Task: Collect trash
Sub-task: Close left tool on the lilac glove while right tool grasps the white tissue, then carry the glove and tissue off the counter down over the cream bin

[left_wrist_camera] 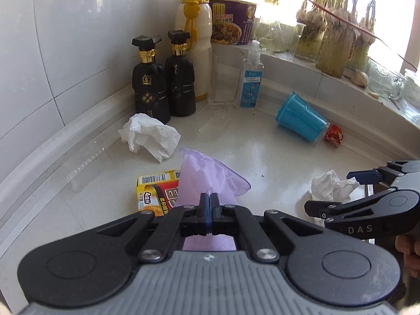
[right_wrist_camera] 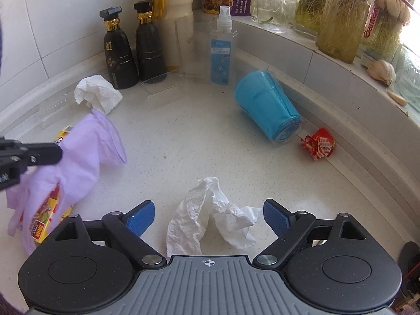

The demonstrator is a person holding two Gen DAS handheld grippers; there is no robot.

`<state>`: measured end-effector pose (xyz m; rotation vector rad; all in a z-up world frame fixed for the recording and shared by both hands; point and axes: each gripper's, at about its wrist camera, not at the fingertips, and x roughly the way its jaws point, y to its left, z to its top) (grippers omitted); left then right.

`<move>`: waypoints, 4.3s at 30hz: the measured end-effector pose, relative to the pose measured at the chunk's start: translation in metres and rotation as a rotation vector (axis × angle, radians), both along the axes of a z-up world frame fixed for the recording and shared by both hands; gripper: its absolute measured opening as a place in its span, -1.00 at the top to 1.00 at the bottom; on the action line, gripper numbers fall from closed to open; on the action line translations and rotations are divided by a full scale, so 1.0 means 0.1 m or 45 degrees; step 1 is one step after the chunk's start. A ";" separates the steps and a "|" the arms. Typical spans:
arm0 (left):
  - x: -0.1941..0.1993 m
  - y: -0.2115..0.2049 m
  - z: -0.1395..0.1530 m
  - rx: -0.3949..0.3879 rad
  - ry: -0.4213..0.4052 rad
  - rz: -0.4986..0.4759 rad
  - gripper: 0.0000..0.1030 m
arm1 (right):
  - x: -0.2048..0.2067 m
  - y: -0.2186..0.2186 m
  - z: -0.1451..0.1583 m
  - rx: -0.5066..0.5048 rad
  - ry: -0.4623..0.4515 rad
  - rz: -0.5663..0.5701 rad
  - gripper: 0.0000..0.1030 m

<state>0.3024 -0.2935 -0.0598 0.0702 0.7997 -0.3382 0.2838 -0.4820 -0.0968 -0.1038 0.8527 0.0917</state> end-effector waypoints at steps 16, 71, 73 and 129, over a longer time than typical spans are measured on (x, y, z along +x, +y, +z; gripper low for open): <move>-0.09 0.20 0.37 -0.079 -0.075 0.058 1.00 | -0.08 -0.02 0.18 0.008 -0.045 0.011 0.56; -0.70 0.83 0.66 -0.124 -0.071 0.195 1.00 | -0.20 0.34 0.34 -0.015 -0.069 0.110 0.67; -0.73 0.87 0.69 -0.129 -0.078 0.206 1.00 | -0.24 0.39 0.39 -0.017 -0.084 0.119 0.67; -1.90 2.95 -0.06 -0.213 0.167 0.827 1.00 | -1.47 3.37 0.27 -0.029 0.102 0.894 0.66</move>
